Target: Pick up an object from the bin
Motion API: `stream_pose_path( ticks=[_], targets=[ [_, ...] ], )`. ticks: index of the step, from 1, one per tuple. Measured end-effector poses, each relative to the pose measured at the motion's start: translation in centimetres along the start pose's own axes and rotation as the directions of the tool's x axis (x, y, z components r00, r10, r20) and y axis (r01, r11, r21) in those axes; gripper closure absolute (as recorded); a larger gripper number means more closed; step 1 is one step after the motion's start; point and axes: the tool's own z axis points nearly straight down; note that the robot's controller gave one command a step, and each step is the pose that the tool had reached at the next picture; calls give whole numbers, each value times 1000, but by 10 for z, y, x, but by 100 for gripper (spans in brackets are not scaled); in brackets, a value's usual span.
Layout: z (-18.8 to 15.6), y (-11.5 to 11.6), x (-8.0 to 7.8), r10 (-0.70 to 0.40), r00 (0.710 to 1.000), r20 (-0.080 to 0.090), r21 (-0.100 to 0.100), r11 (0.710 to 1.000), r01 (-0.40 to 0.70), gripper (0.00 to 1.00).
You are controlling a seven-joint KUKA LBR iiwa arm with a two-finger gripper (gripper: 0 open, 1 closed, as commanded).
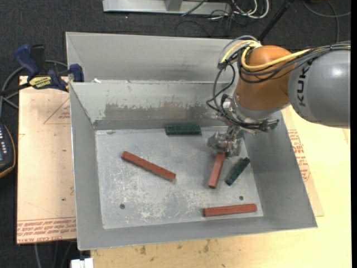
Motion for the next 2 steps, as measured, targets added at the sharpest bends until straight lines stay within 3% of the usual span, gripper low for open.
stream_pose_path(
  ticks=[1,2],
  targets=[
    [-3,0,-1,2,1000,0,-1,1000,-2,100],
    [-32,-1,-3,3,1000,0,2,1000,-3,100]
  ],
)
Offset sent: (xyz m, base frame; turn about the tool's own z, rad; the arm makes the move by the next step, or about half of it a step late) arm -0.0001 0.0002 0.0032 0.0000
